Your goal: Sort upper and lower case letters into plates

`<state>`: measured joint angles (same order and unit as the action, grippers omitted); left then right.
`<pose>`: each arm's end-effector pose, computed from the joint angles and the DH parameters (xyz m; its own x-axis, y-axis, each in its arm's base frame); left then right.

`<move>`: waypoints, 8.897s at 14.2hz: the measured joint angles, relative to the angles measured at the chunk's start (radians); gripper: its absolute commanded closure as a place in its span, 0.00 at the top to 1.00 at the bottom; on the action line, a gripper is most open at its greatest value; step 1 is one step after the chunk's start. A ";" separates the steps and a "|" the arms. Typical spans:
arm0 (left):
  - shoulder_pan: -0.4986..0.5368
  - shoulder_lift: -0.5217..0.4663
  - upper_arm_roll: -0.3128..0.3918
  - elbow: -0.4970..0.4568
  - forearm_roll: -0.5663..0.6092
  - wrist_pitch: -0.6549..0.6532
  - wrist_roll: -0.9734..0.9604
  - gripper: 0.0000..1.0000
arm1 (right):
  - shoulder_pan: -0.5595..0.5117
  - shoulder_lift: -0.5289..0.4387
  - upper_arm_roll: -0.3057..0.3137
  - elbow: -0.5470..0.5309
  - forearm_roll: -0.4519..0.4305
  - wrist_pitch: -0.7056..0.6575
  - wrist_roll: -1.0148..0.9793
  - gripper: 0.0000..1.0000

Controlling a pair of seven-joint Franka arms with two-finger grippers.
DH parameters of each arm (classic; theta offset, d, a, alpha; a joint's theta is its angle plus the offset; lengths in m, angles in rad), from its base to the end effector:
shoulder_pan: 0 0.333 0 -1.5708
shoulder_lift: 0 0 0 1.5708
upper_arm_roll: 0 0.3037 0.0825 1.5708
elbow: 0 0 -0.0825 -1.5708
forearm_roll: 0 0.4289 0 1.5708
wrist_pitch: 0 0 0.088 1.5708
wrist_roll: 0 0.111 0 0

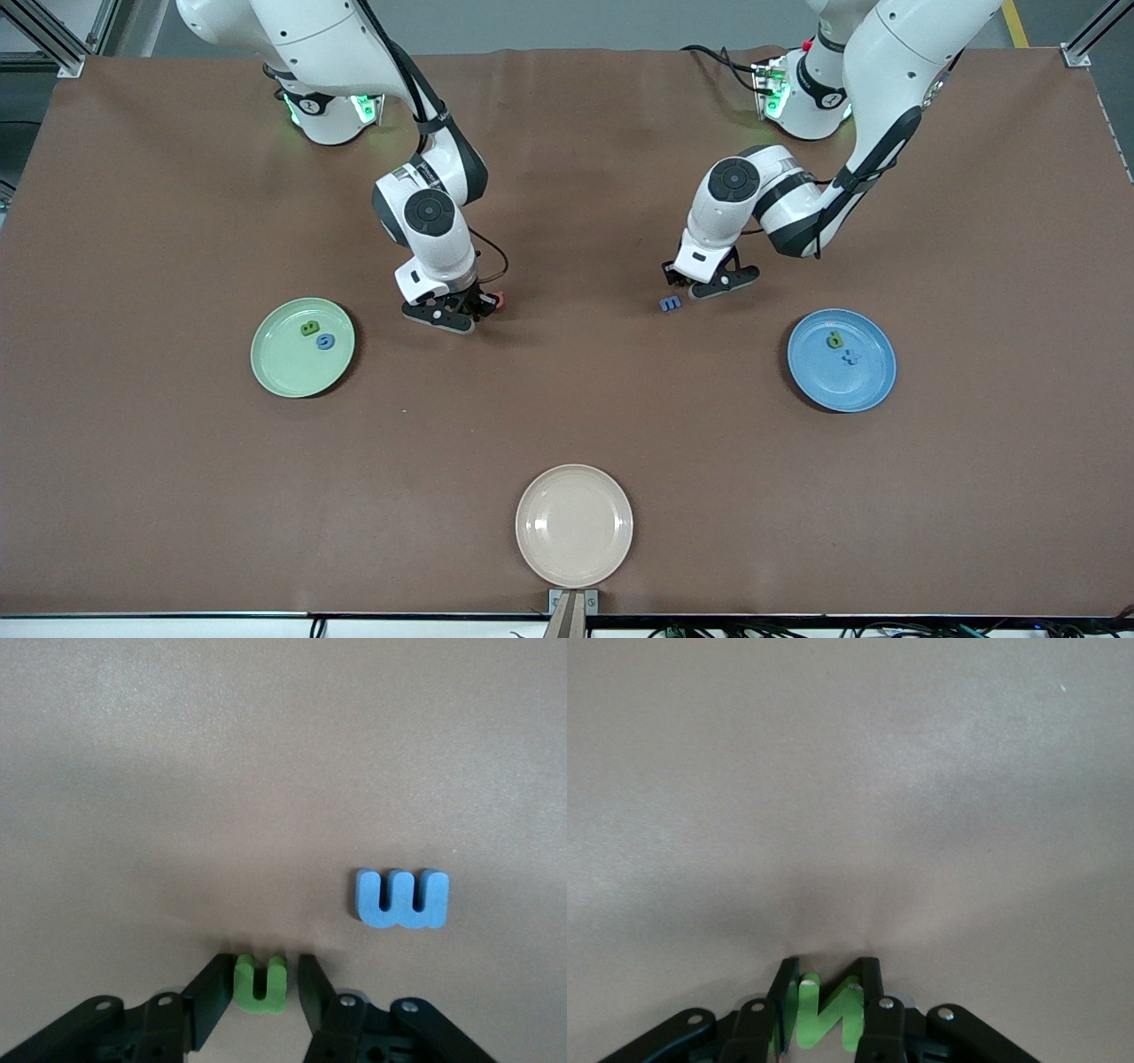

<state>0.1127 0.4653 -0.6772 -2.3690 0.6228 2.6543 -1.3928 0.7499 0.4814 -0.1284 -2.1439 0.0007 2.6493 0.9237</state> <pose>0.4009 -0.3152 0.1161 0.9507 0.3099 -0.0106 0.3099 -0.9508 0.0008 0.4808 0.3396 0.1252 0.9571 -0.2826 0.0635 -0.2840 -0.9587 0.0137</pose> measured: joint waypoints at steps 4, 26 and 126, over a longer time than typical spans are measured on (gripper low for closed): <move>0.001 -0.006 0.000 0.001 0.000 0.000 0.000 0.15 | -0.009 -0.008 -0.003 0.000 0.000 -0.005 0.003 0.00; 0.398 0.081 0.020 0.288 0.014 -0.173 0.551 0.15 | -0.601 -0.102 -0.009 -0.027 0.000 -0.082 -0.941 0.01; 0.845 0.229 -0.410 0.462 0.223 -0.546 0.928 1.00 | -0.528 -0.265 0.011 -0.052 -0.008 -0.332 -0.757 1.00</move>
<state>0.9580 0.6943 -1.0869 -1.9072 0.8462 2.1084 -0.4647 0.2224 0.2168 -0.1178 -2.1960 -0.0077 2.3174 0.1662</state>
